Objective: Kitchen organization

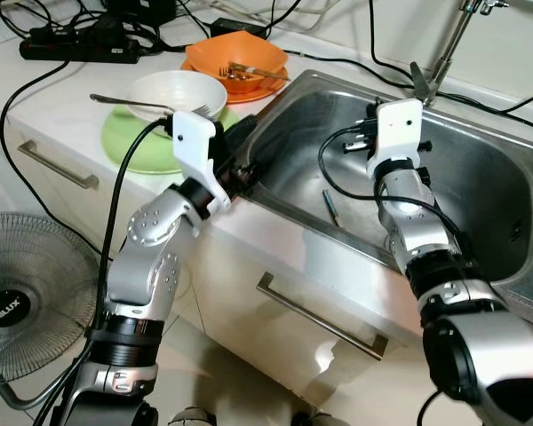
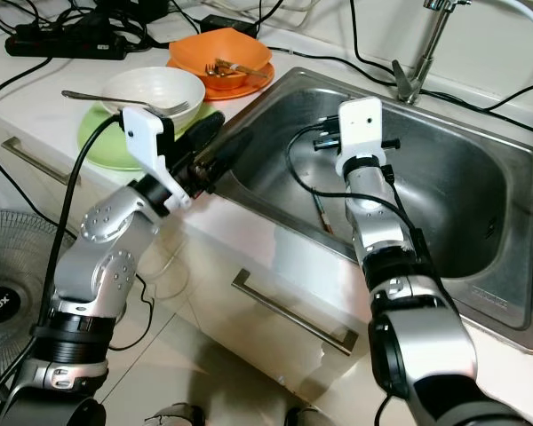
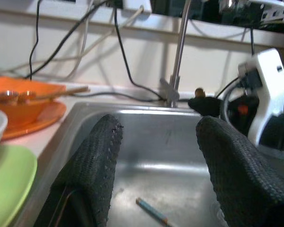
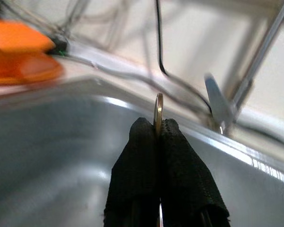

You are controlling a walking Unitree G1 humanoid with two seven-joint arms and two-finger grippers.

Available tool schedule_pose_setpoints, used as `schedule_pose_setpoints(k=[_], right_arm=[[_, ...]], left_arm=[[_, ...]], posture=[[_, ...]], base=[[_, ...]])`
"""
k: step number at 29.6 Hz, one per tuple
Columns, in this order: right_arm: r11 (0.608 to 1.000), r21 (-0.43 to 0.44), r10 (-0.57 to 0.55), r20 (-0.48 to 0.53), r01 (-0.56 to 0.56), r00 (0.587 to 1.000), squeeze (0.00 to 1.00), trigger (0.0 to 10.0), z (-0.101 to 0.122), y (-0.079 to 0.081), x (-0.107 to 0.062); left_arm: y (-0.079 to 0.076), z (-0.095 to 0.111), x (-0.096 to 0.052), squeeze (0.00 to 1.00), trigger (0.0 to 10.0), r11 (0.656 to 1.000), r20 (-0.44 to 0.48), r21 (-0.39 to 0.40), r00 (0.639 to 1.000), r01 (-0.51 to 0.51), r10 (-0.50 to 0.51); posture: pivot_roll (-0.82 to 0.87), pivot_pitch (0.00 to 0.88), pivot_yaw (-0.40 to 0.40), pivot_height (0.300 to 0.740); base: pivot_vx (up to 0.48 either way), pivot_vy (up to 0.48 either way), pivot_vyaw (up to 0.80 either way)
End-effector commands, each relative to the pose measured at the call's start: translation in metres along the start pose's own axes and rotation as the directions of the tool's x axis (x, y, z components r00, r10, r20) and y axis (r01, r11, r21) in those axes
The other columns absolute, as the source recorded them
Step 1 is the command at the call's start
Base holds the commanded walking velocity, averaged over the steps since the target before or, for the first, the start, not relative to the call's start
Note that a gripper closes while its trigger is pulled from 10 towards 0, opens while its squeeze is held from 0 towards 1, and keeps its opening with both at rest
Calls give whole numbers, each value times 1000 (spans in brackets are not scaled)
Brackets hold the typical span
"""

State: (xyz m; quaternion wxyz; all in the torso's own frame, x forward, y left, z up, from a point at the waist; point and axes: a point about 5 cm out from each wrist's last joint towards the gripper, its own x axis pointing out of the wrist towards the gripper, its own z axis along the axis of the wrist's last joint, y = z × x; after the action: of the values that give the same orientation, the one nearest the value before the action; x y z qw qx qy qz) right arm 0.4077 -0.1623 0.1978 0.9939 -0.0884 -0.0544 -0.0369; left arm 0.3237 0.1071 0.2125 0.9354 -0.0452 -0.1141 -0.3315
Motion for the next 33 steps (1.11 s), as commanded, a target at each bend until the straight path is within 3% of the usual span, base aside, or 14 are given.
schedule_pose_setpoints(k=[1, 2, 7, 8, 11, 16, 29, 30, 31, 32, 33], right_arm=[[1000, 23, -17, -45, 18, 999, 0, 10000, -2, -5, 2], [1000, 22, -9, -70, 10, 997, 0, 10000, -2, -4, 3], [1000, 13, 5, -78, -4, 997, 0, 10000, 1, -3, 6], [1000, 5, 17, -86, -17, 996, 0, 10000, 2, -2, 7], [1000, 2, 27, -96, -27, 995, 0, 10000, 2, 0, 7], [999, -9, 52, -103, -53, 993, 0, 10000, 2, 3, 8], [996, -25, 80, -121, -83, 989, 0, 10000, -1, 8, 6], [996, -29, 85, -129, -89, 988, 369, 10000, -3, 9, 6], [995, -31, 87, -135, -92, 987, 557, 10000, -4, 9, 6], [995, -31, 87, -135, -92, 987, 557, 10000, -4, 9, 6], [995, -33, 91, -144, -97, 985, 757, 10000, -5, 10, 5]], left_arm=[[-2, -1, -1, 0, 10000, 1000, -20, 8, 1000, 1, -1], [-2, -8, -2, 0, 10000, 1000, -68, 2, 998, 7, -7], [-5, -17, -6, 0, 10000, 999, -119, -41, 992, 29, -34], [-7, -25, -9, 0, 10000, 996, -179, -82, 982, 41, -55], [-10, -30, -12, 0, 10000, 991, -231, -117, 969, 67, -93], [-10, -30, -15, 0, 10000, 986, -257, -146, 959, 86, -122], [-12, -27, -17, 0, 10000, 982, -302, -121, 937, 145, -176], [-13, -27, -17, 0, 10000, 981, -305, -119, 934, 156, -185], [-14, -26, -17, 0, 10000, 979, -308, -119, 932, 165, -194], [-14, -26, -17, 0, 10000, 979, -308, -119, 932, 165, -194], [-14, -26, -18, 0, 10000, 978, -311, -119, 929, 171, -200]], posture=[[131, 87, -27, 740], [131, 87, -27, 740], [130, 86, -27, 740], [130, 86, -27, 740], [130, 85, -27, 740], [133, 85, -26, 740], [135, 85, -21, 740], [136, 84, -21, 740], [136, 84, -21, 740], [136, 84, -21, 740], [136, 85, -21, 740]], base=[[0, 0, 0], [0, 0, 0], [0, 0, 0], [0, 0, 0], [0, 0, 0], [0, 0, 0], [0, 0, 0], [0, 0, 0], [0, 0, 0], [0, 0, 0], [0, 0, 0]])
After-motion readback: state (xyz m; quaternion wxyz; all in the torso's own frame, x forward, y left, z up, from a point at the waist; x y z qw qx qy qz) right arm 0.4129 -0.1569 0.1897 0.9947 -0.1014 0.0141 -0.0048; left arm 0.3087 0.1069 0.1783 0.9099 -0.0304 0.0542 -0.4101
